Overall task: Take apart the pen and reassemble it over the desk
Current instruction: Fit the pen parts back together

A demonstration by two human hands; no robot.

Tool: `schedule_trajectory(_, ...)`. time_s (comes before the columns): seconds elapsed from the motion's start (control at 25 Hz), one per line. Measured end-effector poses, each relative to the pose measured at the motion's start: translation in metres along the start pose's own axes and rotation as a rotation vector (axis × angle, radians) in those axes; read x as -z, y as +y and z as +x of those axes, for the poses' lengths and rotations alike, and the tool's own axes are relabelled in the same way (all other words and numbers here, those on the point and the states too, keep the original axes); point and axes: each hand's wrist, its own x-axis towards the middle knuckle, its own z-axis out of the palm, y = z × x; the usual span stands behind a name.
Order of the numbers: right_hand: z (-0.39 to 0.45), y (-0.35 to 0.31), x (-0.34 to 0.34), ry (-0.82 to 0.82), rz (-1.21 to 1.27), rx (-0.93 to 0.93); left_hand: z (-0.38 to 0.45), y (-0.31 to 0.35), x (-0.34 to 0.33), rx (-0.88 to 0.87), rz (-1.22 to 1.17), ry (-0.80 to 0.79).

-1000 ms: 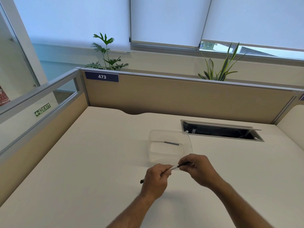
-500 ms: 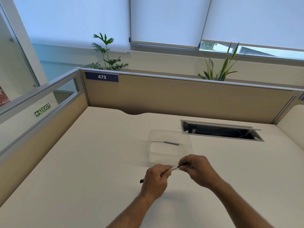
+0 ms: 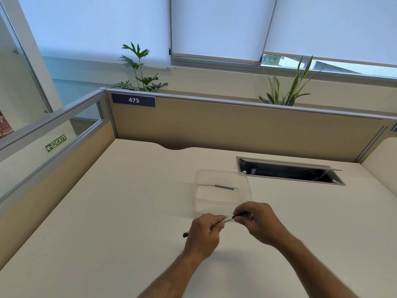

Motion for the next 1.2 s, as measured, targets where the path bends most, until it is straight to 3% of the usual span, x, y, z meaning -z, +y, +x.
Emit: schedule_trajectory(1.2, 0.0003, -0.001, -0.0024, -0.014, 0.06, -0.009, 0.001, -0.0042, -0.0006, -0.022, -0.03, 0.014)
